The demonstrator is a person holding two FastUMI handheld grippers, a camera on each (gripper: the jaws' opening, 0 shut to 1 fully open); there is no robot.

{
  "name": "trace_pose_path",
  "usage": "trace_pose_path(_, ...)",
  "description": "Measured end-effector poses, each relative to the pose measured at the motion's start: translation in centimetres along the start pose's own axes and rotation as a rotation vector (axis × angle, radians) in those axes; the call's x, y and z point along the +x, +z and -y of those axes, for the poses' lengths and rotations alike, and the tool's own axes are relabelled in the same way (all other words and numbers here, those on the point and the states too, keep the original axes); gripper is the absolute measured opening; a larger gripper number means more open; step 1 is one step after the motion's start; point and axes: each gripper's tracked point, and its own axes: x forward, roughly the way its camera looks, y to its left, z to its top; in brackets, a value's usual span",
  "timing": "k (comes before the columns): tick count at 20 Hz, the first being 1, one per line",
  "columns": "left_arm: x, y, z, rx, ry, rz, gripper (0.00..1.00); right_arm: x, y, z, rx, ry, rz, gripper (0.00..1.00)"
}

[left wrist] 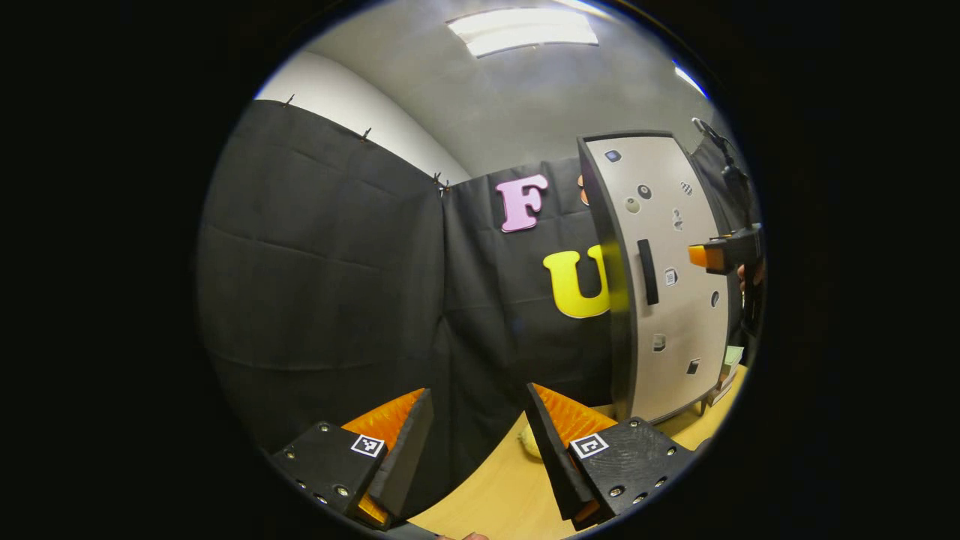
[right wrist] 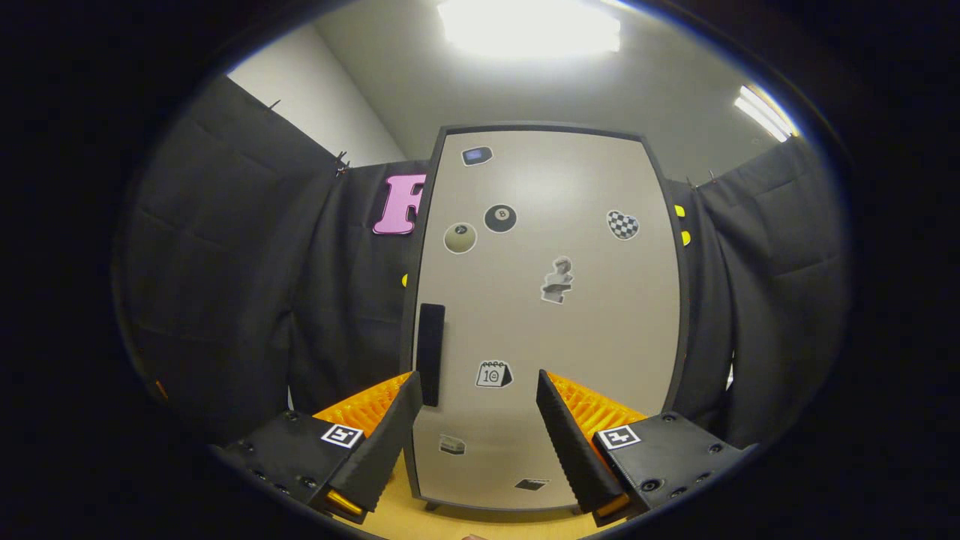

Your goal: Open the cabinet door with the right hand, grasp the bottle in the cabinet with the left hand and place it on the coaster, then close the cabinet door with the right hand.

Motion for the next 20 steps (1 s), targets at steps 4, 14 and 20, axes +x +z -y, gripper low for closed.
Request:
trace_pose_path(4, 0.2, -1.2, -2.2, 0.002, 0.029, -0.021, 0.70, 3.0, 0.0, -2.3, 0.009, 0.010, -0.022, 0.98)
trace_pose_path(14, 0.7, -3.8, -6.1, -0.018, 0.093, -0.075, 0.70, 9.9, -1.1, -4.5, 0.034, -0.031, -0.081, 0.94)
trace_pose_path(20, 0.6, -4.5, -7.3, -0.021, 0.109, -0.087, 0.70, 12.8, -4.1, -4.8, 0.057, -0.060, -0.199, 0.70)
